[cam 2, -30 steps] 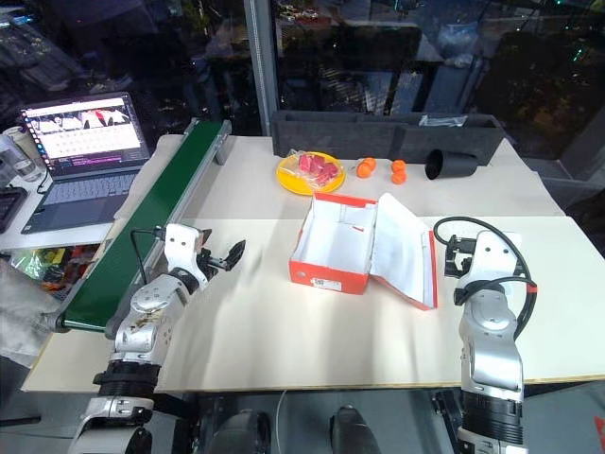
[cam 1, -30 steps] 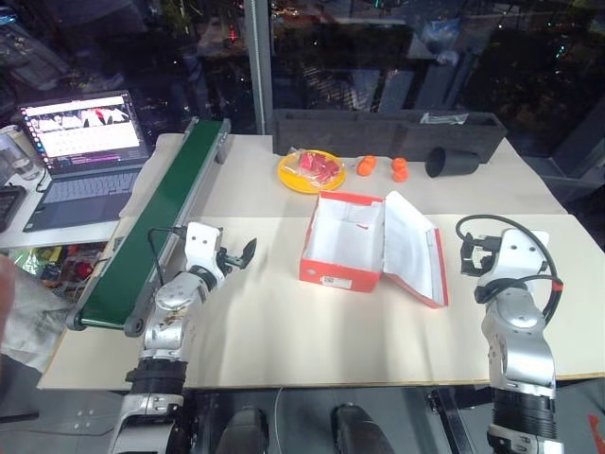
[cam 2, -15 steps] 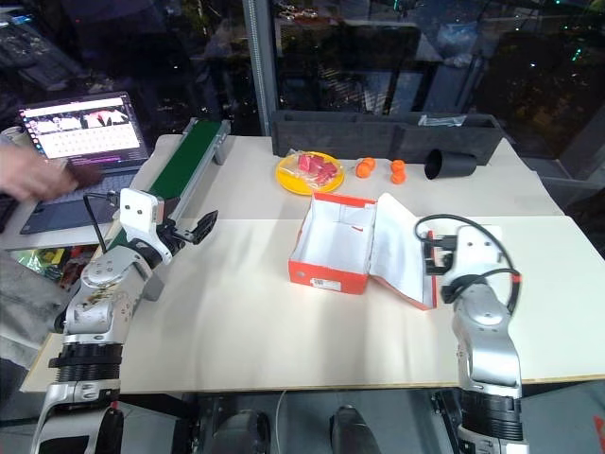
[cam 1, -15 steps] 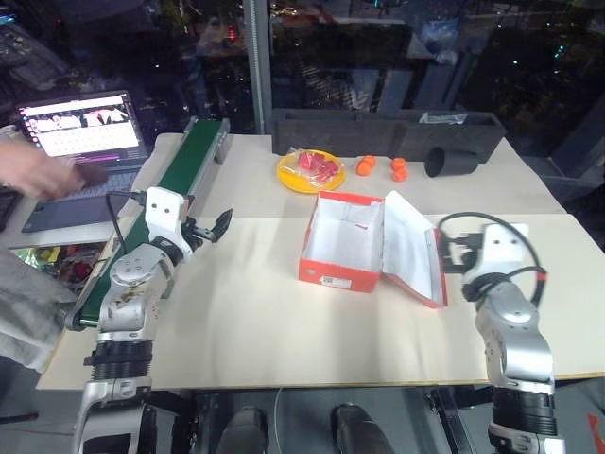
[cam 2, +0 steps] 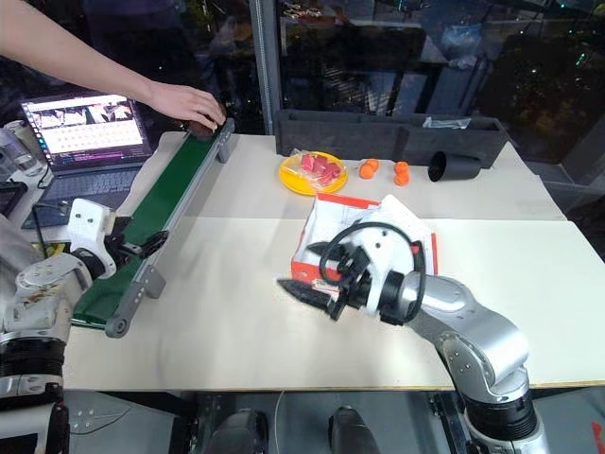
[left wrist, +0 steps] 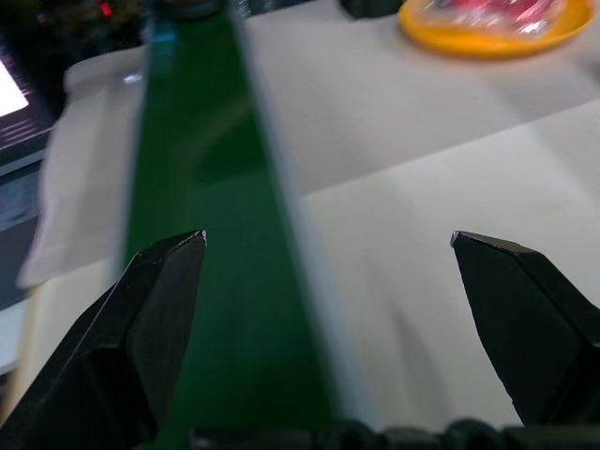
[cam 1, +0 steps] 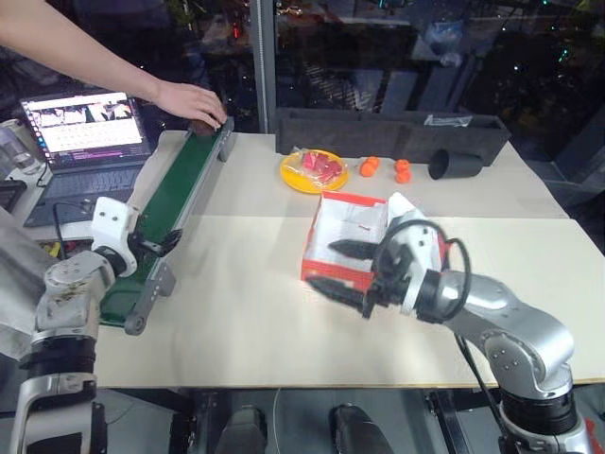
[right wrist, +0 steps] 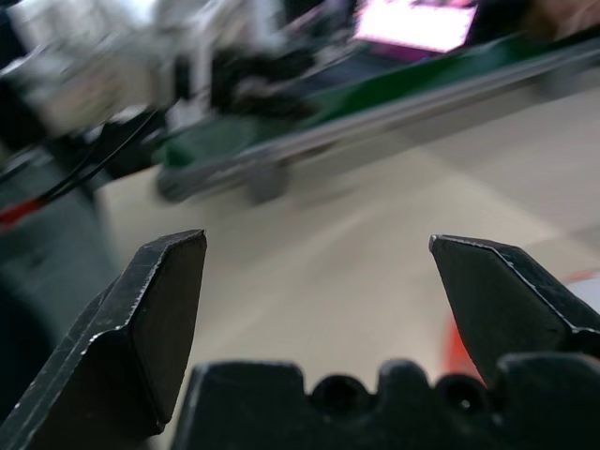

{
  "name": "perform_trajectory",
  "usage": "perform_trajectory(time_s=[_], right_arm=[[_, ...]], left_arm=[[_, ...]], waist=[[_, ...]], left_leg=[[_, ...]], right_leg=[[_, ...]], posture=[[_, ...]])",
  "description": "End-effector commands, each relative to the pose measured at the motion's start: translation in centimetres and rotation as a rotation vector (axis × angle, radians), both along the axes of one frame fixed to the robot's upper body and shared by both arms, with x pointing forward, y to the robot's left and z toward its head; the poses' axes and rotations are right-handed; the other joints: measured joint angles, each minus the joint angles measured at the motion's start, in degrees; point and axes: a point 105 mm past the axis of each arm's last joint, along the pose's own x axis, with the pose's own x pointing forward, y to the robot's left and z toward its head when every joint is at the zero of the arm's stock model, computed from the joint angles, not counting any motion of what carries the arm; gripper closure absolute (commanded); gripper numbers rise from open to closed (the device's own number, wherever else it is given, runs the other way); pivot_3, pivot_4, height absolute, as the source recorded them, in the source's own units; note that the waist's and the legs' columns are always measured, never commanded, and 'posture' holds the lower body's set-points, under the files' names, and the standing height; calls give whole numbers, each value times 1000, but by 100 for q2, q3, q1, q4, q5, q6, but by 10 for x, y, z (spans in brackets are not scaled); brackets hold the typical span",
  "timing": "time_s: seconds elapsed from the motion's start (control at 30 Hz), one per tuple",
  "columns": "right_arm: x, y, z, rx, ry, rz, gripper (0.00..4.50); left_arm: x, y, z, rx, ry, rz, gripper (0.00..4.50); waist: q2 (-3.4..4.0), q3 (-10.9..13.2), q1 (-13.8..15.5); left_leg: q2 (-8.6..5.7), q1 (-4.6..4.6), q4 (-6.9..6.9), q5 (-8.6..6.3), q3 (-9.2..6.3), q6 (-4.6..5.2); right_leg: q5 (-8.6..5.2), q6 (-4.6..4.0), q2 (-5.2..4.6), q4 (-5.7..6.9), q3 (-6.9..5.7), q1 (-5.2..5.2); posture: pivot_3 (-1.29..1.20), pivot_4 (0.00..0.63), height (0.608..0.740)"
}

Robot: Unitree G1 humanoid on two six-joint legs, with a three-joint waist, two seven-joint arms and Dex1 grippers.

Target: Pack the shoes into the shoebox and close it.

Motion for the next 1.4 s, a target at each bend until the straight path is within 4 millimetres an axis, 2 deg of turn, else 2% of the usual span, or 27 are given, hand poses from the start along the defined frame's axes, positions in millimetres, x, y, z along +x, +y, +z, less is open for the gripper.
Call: perform_trajectory(time_s=[0.03, 0.17, 0.3, 0.5, 0.77, 1.4], right_arm=[[-7, 5, -4, -52, -26, 39, 23], [-4, 8, -14, -74, -41, 9, 23], [-1, 12, -23, -98, -50, -12, 23], [10, 18, -22, -108, -94, -60, 23], [6, 19, -30, -150, -98, -20, 23], [10, 15, -33, -142, -86, -47, 23]], left_arm=[[-1, 8, 14, 30, -26, -2, 0], [-11, 15, -2, 79, 70, -23, 0], [-15, 25, -4, 106, 83, 14, 0], [-15, 45, 1, 116, 50, 123, 0], [-13, 39, -5, 105, 58, 111, 0], [-8, 36, 3, 114, 46, 103, 0]], waist=[[-9, -1, 8], [-15, -2, -13], [-15, -3, -26], [-19, -3, -25], [-24, -5, -4], [-25, -5, -7]], left_leg=[[1, 0, 0, 0, 0, 0], [3, -1, -3, 0, -1, 0], [5, -1, -5, 0, -1, -1], [4, -1, -4, 0, -1, -1], [4, -7, -4, 0, -3, -1], [4, -8, -3, 0, -6, -1]], right_leg=[[0, 0, 0, 0, -1, 0], [-5, -8, 1, 2, -5, -5], [-5, -9, 2, 3, -7, -7], [-5, -9, 1, 3, -8, -6], [-5, -10, 0, 3, -13, -8], [-5, -10, 1, 4, -16, -8]], posture=[[0, 150, 681], [0, 150, 681], [0, 150, 681], [0, 150, 681], [0, 150, 681], [0, 150, 681]])
